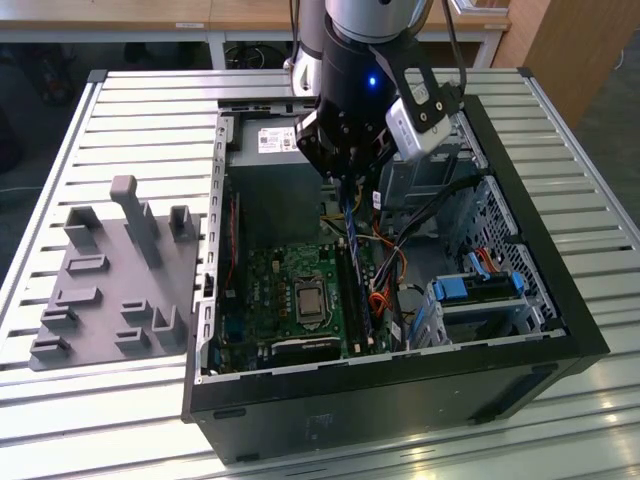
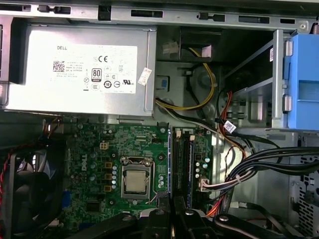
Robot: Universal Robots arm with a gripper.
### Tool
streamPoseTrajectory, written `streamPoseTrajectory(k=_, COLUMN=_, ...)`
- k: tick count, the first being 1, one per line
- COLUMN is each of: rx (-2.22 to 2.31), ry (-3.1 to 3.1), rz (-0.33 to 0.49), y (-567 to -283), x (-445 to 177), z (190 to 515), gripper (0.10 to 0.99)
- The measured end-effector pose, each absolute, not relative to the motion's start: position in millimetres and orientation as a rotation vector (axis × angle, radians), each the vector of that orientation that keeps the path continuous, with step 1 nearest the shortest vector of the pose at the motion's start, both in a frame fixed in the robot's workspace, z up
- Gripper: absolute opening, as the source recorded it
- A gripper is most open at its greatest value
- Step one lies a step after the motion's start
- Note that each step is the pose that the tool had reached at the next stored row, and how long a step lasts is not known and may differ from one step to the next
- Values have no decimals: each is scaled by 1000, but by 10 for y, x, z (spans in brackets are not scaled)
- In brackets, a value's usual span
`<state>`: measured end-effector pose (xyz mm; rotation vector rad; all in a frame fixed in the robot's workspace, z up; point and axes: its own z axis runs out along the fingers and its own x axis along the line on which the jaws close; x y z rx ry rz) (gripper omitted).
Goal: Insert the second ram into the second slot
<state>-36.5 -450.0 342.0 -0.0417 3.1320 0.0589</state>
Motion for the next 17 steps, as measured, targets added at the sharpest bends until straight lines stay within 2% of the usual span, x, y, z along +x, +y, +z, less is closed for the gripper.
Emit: streamPoseTrajectory(k=17, rx=-42, ry=3132, rz=59, y=-4504, x=-365, z=3384, gripper=141)
